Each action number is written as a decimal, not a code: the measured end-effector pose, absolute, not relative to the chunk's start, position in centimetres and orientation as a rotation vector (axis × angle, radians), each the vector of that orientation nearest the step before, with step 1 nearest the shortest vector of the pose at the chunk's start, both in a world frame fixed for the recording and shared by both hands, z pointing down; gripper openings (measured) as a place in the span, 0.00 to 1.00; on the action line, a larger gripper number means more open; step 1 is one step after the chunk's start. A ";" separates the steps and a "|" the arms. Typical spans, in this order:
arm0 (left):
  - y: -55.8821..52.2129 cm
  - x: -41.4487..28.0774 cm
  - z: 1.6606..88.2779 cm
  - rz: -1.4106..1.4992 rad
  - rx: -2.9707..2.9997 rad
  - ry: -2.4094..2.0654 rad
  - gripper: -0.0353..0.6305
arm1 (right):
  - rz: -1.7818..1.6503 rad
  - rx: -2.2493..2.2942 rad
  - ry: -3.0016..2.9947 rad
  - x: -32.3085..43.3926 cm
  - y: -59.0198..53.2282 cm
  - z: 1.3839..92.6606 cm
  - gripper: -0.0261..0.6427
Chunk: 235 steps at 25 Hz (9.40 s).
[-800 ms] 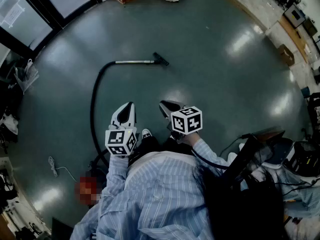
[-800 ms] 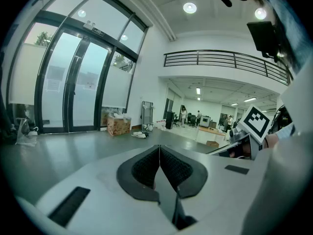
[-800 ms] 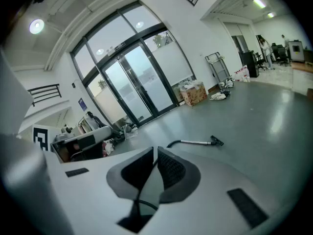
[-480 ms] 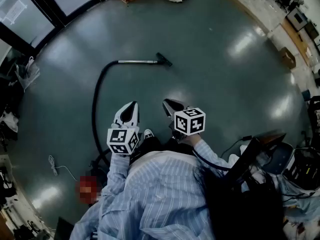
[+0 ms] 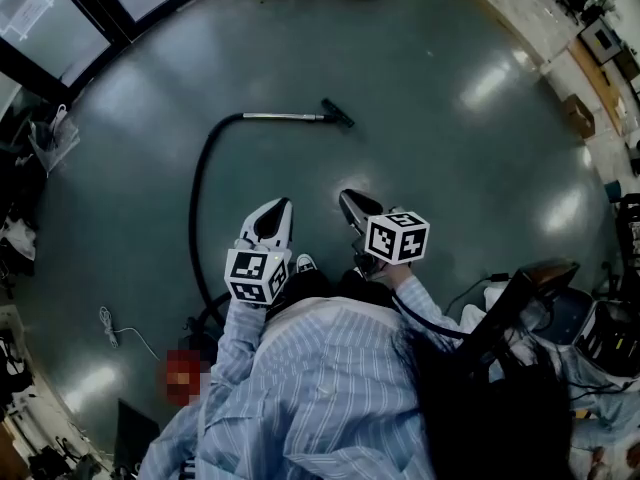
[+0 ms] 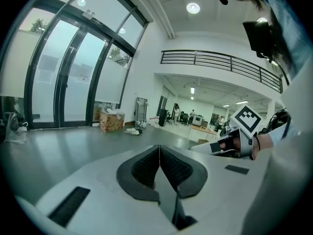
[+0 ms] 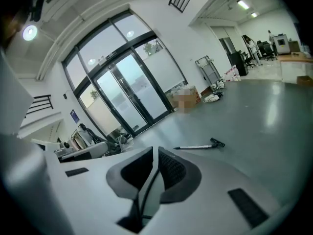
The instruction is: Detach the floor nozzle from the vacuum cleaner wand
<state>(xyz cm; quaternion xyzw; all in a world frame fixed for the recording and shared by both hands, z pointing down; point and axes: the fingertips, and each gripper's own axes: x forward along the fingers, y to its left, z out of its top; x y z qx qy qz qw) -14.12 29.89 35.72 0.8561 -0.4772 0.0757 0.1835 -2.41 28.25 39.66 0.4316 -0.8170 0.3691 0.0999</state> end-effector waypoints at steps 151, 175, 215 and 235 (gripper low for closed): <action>-35.5 -6.9 126.5 1.886 2.109 -0.120 0.30 | 1.139 0.925 -1.374 23.6 -32.1 121.4 0.36; -38.9 -1.4 91.7 1.252 2.053 -0.555 0.27 | 1.550 1.190 -1.678 12.7 -34.2 91.3 0.17; -32.6 -8.7 46.9 0.618 2.443 -0.821 0.06 | 1.663 1.583 -2.098 -1.3 -30.6 48.3 0.12; -10.9 3.5 43.3 0.537 2.256 -1.174 0.06 | 1.335 1.297 -2.192 12.6 -10.8 45.7 0.12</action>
